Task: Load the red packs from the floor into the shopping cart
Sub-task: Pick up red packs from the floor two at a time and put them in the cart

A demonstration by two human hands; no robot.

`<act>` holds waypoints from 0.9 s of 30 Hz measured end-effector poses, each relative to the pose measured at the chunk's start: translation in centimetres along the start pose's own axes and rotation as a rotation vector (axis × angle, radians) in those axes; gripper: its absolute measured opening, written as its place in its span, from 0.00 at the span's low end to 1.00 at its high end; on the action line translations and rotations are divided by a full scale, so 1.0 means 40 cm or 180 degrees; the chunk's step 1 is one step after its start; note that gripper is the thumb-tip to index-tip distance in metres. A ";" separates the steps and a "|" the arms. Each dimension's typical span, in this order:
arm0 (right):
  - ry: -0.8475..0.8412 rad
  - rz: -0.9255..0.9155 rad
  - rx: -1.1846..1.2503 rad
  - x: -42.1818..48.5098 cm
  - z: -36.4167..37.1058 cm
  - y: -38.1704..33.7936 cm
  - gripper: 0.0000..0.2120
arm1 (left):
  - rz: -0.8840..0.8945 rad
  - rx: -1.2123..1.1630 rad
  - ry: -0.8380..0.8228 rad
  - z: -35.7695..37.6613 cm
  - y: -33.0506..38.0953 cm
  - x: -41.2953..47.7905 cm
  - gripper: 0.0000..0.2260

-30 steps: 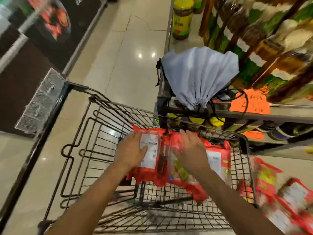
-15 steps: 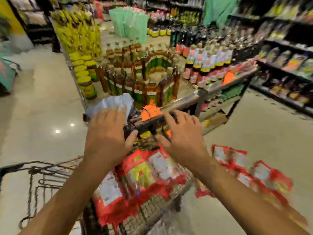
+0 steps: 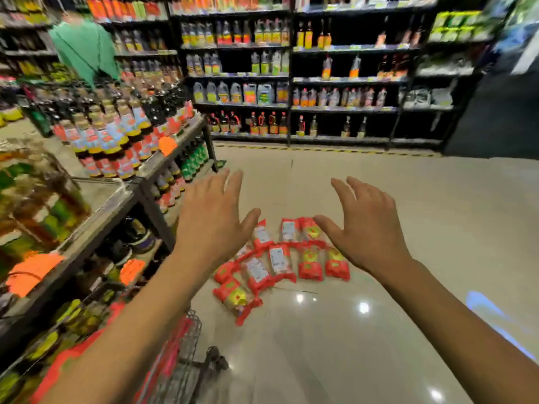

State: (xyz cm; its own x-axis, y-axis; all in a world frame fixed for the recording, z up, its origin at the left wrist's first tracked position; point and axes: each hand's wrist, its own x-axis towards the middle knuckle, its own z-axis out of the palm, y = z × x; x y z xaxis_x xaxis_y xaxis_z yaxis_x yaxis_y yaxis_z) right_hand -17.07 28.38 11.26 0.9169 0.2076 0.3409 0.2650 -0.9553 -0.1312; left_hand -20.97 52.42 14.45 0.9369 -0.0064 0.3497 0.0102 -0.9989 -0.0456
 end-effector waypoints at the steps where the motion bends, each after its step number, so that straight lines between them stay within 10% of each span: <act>1: -0.0006 0.0134 0.0004 -0.011 -0.011 0.072 0.34 | 0.0123 -0.0011 -0.0014 0.008 0.068 0.031 0.36; 13: -0.0416 0.0772 0.0330 0.002 -0.011 0.787 0.34 | 0.0610 -0.0095 -0.0381 0.164 0.772 0.307 0.34; 27: -0.0872 0.0519 0.0239 0.509 0.398 0.923 0.34 | 0.0508 -0.0065 -0.0639 0.608 0.716 0.794 0.31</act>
State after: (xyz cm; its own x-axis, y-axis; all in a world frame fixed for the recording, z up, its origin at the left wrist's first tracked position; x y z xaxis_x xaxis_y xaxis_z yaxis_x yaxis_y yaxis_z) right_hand 16.15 0.69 -1.48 0.9926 0.1118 0.0480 0.1200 -0.9645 -0.2351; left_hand 17.58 24.72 1.48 0.9767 -0.1569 0.1467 -0.1487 -0.9867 -0.0658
